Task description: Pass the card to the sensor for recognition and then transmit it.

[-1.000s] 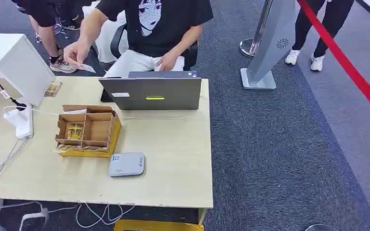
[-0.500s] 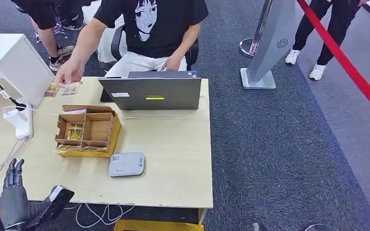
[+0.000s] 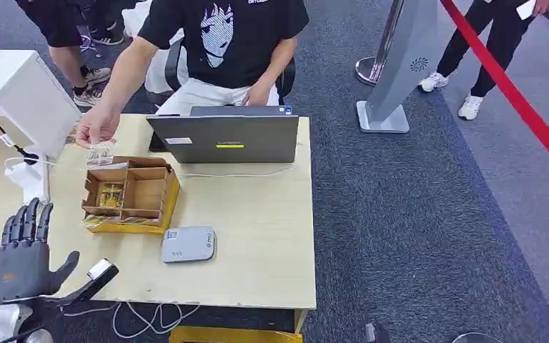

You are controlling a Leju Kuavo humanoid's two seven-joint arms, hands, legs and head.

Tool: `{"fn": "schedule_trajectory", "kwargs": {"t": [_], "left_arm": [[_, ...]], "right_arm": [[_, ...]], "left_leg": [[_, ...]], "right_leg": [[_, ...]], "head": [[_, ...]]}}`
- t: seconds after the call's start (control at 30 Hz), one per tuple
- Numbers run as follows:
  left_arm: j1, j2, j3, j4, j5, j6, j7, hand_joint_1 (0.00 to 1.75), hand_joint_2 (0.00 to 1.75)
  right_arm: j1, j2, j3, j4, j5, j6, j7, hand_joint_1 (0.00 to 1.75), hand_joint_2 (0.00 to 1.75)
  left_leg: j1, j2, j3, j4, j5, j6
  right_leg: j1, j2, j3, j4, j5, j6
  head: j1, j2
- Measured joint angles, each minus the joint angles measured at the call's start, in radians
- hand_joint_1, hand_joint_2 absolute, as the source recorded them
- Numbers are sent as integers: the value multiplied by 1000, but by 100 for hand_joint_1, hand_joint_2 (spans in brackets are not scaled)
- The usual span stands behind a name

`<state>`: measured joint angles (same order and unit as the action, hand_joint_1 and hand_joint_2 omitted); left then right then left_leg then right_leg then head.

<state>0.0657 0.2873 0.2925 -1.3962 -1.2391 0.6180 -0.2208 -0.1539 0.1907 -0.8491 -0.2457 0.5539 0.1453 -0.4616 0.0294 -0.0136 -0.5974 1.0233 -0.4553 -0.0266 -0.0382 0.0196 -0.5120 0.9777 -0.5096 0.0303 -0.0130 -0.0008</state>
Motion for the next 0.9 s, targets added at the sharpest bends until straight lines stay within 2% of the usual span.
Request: {"fn": "schedule_trajectory", "kwargs": {"t": [0.13, 0.23, 0.37, 0.57, 0.77, 0.9], "left_arm": [[-12, 35, -30, 13, -53, 30, 32, 0, 175], [-15, 39, -34, 13, -38, 63, 21, 0, 175], [-16, 30, -32, -26, -16, 68, -29, 0, 175], [-26, 11, -17, -82, 4, 71, -50, 0, 175], [-33, -12, -14, -111, -12, 71, -47, 0, 175], [-35, -25, -16, -121, -36, 69, -18, 0, 175]], "right_arm": [[-3, 0, 8, 3, 4, -6, 1, 0, 175], [-3, 1, 12, 4, 0, -7, 1, 0, 175], [-2, 1, 20, 5, -10, -15, 0, 0, 175], [-2, 1, 29, 5, -22, -18, -1, 0, 175], [-1, 1, 31, 6, -32, -19, -1, 0, 175], [-1, 1, 31, 6, -34, -20, -1, 0, 175]], "left_leg": [[0, 0, 0, 0, 0, 0], [0, 0, 0, 0, 0, 0], [0, 0, 0, 0, 0, 0], [0, 0, 0, 0, 0, 0], [0, 0, 0, 0, 0, 0], [0, 0, 0, 0, 0, 0]], "right_leg": [[0, 0, 0, 0, 0, 0], [0, 0, 0, 0, 0, 0], [0, 0, 0, 0, 0, 0], [0, 0, 0, 0, 0, 0], [0, 0, 0, 0, 0, 0], [0, 0, -2, 0, 0, 0]], "head": [[0, 0], [0, 0], [0, 0], [0, 0], [0, 0], [0, 0]]}}
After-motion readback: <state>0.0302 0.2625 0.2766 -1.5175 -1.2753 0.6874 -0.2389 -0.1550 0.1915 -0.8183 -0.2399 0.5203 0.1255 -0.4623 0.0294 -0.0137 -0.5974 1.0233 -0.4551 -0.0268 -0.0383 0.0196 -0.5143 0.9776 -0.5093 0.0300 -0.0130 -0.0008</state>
